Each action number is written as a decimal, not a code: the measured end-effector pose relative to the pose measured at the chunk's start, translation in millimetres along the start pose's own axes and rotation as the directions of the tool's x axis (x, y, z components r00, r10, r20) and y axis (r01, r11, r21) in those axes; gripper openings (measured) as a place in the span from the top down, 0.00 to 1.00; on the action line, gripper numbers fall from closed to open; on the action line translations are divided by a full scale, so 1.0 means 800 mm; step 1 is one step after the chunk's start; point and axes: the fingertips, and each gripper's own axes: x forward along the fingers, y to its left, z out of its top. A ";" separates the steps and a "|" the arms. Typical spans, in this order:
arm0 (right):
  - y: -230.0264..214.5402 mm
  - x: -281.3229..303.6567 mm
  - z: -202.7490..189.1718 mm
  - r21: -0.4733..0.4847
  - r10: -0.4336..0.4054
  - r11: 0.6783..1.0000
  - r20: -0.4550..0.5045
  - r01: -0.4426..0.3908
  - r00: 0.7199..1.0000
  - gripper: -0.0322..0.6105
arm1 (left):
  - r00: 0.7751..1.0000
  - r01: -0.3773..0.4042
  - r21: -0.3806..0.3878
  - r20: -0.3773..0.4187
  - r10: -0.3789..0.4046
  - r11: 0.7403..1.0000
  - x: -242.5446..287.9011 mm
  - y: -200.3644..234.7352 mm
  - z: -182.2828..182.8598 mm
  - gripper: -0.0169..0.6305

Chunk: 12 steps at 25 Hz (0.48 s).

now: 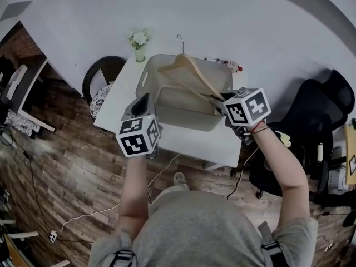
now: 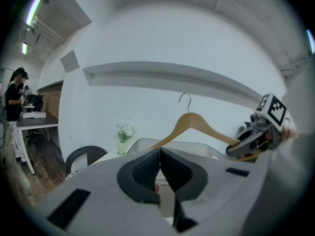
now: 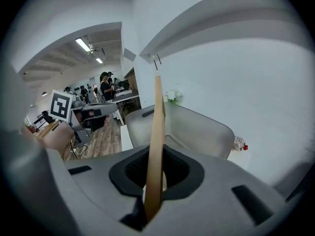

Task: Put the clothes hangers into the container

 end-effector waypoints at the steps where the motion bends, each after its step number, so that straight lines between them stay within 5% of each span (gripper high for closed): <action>1: -0.002 0.007 0.001 -0.007 -0.002 1.000 -0.015 0.002 1.000 0.89 | 1.000 0.005 0.001 0.000 -0.005 1.000 0.005 0.002 0.002 0.96; 12: -0.024 0.069 0.000 -0.017 -0.005 1.000 -0.176 0.002 0.984 0.89 | 0.998 0.058 0.017 -0.031 -0.057 0.998 0.045 0.013 0.005 0.96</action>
